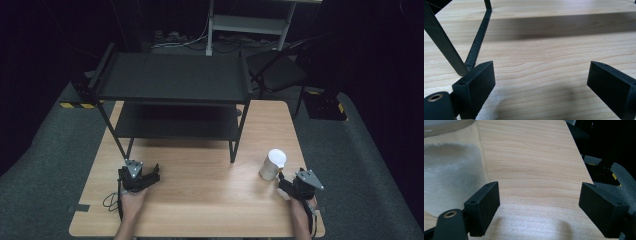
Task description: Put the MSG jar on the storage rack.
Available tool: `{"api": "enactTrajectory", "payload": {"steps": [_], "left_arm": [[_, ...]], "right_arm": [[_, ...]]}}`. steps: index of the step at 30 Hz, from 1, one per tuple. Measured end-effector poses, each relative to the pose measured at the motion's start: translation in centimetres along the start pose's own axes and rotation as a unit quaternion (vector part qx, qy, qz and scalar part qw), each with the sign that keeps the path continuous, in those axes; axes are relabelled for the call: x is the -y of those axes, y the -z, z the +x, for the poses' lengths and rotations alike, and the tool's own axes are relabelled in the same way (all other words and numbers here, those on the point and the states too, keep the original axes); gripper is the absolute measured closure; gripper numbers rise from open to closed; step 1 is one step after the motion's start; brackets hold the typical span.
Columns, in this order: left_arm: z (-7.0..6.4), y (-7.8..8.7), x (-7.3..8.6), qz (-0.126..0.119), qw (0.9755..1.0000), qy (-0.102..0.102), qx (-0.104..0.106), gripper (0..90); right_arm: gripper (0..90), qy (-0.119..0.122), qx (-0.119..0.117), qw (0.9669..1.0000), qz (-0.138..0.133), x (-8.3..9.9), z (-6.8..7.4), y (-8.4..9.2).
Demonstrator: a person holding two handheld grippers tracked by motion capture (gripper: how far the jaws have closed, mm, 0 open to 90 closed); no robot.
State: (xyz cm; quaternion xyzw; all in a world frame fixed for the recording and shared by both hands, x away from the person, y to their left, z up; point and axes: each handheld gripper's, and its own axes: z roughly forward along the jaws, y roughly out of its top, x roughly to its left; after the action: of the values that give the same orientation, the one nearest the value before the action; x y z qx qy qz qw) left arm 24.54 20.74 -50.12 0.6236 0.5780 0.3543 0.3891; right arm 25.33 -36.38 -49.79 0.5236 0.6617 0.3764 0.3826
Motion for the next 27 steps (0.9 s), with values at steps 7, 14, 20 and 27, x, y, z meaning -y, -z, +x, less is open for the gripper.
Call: {"api": "enactTrajectory", "payload": {"steps": [7,14,20,27], "left_arm": [[0.0,0.0,0.0,-0.001,1.0000,0.000,0.001,8.2],[0.0,0.0,0.0,-0.001,1.0000,0.000,0.001,8.2],[0.0,0.0,0.0,0.000,1.0000,0.000,0.002,8.2],[0.1,0.0,0.0,0.000,1.0000,-0.001,0.005,8.2]], "right_arm": [[13.2,0.006,0.002,1.0000,-0.002,0.1,0.1,0.0],[12.5,0.011,0.002,0.9999,-0.001,0.1,0.1,0.0],[12.5,0.011,0.014,0.9998,0.004,0.0,0.5,0.1],[10.8,0.016,0.005,0.9996,0.021,0.0,0.5,1.4]]}}
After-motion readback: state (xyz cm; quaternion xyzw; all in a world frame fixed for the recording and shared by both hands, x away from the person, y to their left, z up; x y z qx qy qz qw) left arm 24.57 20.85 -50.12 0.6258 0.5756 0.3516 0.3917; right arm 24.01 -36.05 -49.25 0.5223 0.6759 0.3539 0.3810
